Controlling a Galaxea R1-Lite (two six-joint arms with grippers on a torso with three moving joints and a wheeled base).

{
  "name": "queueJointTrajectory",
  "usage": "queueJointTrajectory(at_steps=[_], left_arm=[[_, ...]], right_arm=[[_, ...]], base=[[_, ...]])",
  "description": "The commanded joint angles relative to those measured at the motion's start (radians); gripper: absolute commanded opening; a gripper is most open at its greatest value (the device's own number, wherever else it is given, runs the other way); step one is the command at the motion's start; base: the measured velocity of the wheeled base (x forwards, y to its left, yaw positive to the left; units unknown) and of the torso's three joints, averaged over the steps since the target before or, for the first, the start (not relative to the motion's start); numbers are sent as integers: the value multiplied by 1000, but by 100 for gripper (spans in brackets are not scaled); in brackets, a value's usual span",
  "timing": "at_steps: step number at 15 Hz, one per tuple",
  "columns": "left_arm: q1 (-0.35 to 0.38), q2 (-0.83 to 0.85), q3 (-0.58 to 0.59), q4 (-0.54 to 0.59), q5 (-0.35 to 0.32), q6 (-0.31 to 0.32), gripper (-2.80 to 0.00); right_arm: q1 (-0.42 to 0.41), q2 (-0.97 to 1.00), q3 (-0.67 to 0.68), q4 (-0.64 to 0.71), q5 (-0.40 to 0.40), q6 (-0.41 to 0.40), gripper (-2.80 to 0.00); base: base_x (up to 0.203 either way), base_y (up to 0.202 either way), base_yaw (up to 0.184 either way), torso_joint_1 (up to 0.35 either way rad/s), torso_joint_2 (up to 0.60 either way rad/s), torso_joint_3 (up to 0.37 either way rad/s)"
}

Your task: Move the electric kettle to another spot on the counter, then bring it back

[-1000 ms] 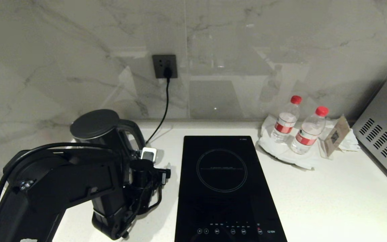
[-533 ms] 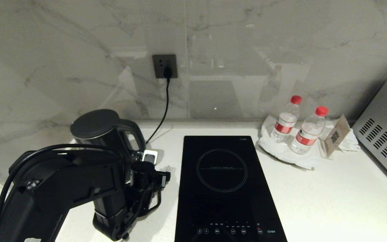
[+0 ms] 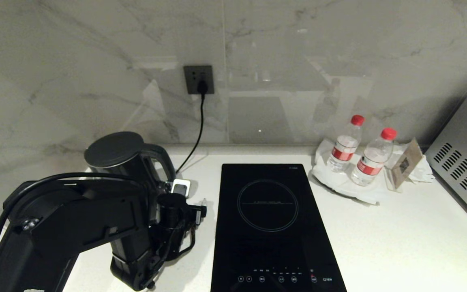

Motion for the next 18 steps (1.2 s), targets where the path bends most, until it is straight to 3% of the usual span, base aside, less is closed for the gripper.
queueJointTrajectory(at_steps=[1,10,18], left_arm=[[-1,-28,5,-10,3,1,0],[-10,-10,104,-43,-5,7,0],[-26,61,30,-12,5,7,0]], right_arm=[[0,0,0,0,0,0,-280],[0,0,1,0,0,0,-280],[0,0,0,0,0,0,-280]], base=[[0,0,0,0,0,0],[0,0,0,0,0,0],[0,0,0,0,0,0]])
